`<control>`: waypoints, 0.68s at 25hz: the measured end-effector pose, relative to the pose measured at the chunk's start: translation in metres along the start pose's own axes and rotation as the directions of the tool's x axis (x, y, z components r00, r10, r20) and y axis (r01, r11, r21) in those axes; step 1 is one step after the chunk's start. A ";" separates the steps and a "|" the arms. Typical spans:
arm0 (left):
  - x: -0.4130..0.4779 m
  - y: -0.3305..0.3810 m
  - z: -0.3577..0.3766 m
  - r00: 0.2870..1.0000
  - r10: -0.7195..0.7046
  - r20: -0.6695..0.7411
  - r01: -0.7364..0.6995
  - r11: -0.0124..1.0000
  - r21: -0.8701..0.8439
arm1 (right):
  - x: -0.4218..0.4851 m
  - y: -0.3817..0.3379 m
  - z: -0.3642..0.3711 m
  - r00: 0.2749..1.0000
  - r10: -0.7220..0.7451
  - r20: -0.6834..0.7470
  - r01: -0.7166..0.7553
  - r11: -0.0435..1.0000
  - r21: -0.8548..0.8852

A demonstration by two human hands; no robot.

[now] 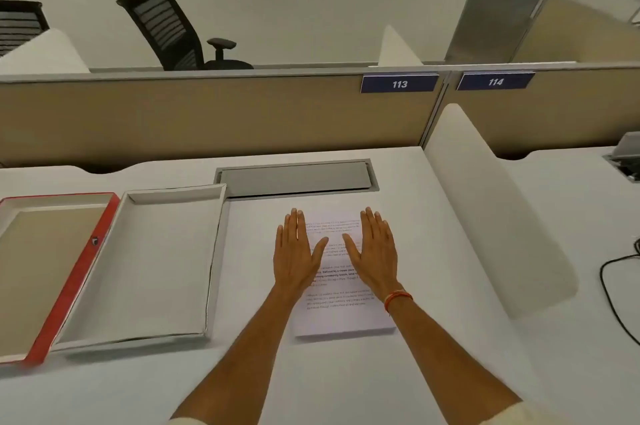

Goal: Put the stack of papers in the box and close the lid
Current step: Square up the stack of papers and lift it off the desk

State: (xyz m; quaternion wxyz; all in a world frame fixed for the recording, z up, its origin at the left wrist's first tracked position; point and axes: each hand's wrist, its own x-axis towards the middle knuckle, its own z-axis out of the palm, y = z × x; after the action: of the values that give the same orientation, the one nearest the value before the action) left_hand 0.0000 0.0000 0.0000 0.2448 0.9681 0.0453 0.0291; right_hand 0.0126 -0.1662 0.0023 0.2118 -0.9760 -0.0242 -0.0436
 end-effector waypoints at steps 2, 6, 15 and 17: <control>-0.002 -0.003 0.008 0.996 -0.088 0.028 0.089 0.995 -0.037 | -0.005 0.005 0.005 0.995 0.086 0.043 -0.087 0.996 0.026; -0.003 -0.002 0.016 0.923 -0.357 0.143 0.369 0.927 -0.068 | -0.014 0.014 0.015 0.953 0.259 0.158 -0.274 0.958 0.082; 0.016 0.007 0.009 0.668 -0.670 0.325 0.732 0.671 -0.120 | 0.014 0.014 0.007 0.715 0.615 0.332 -0.688 0.703 0.180; 0.019 0.010 0.008 0.670 -0.661 0.339 0.727 0.678 -0.114 | 0.016 0.017 0.005 0.699 0.618 0.359 -0.702 0.689 0.179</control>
State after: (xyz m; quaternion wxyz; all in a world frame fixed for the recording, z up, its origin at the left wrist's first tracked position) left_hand 0.0208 -0.0108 -0.0018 0.3555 0.8339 0.3750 -0.1938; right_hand 0.0301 -0.1790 -0.0077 0.3546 -0.8694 0.2968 0.1741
